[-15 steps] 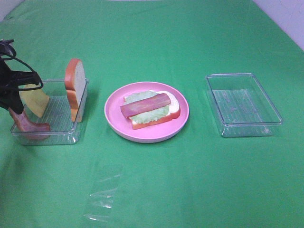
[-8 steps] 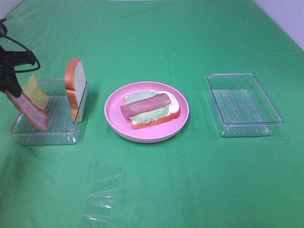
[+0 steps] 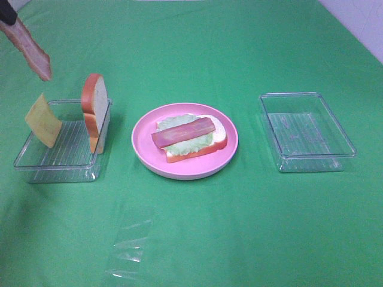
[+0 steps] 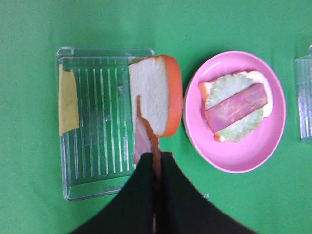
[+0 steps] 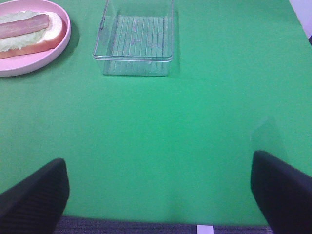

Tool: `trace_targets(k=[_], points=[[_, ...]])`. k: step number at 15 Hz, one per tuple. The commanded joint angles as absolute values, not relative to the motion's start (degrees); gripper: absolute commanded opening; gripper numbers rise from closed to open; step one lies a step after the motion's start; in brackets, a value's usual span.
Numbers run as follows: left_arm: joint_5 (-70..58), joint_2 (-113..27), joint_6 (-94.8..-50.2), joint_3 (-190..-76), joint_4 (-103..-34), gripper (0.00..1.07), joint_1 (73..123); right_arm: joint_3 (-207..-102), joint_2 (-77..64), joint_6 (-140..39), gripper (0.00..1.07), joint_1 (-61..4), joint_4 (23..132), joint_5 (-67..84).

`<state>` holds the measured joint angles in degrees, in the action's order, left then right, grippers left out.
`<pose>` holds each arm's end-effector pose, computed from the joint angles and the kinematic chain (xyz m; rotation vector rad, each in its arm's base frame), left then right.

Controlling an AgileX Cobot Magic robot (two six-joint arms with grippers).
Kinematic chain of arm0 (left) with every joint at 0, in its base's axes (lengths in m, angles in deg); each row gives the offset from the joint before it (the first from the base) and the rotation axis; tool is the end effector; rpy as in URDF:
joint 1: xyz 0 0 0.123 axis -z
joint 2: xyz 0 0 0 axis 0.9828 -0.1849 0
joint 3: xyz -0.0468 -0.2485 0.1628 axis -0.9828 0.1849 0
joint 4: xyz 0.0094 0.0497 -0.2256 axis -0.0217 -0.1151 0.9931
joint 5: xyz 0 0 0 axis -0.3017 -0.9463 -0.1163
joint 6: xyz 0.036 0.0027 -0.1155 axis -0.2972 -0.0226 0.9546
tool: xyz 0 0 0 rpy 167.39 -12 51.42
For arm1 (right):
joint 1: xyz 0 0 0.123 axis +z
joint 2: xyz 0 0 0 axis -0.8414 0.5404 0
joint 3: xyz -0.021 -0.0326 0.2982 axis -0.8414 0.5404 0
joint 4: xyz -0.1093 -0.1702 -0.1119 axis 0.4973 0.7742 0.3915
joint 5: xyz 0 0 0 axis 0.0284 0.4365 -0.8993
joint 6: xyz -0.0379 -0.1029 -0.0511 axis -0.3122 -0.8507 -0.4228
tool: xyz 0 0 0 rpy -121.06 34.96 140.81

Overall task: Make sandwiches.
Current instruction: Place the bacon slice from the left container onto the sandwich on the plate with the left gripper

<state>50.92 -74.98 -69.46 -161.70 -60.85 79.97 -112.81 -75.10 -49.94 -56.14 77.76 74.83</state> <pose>0.3712 -0.0463 0.3462 -0.0551 2.6496 -0.5244 -0.0109 -0.0002 0.2362 -0.0887 2.1317 -0.0252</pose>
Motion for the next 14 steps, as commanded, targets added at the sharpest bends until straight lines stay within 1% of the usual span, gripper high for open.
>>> trace_targets(k=[1, 4, 6, 10, 13, 14], points=[[51.5, -74.69, -69.17, -164.34, -58.5, 0.0, 81.86, -112.69, -74.92, -50.4, 0.97, -56.49, 77.76, 74.43], [45.94, -74.75, -69.0, -165.14, -58.5, 0.0, 87.82, -112.69, -74.92, -50.4, 0.97, -56.49, 77.76, 74.43], [41.01, -75.5, -67.28, -165.14, -57.53, 0.0, 92.24, -112.69, -74.92, -50.4, 0.97, -56.49, 77.76, 74.43], [32.7, -81.51, -67.05, -165.14, -48.93, 0.0, 100.89, -112.69, -74.92, -50.4, 0.97, -56.49, 77.76, 74.43], [28.12, -88.79, -67.45, -165.14, -45.21, 0.0, 106.96, -112.69, -74.92, -50.4, 0.97, -56.49, 77.76, 74.43], [27.43, -90.79, -68.71, -165.14, -44.52, 0.0, 108.22, -112.69, -74.92, -50.4, 0.97, -56.49, 77.76, 74.43]])
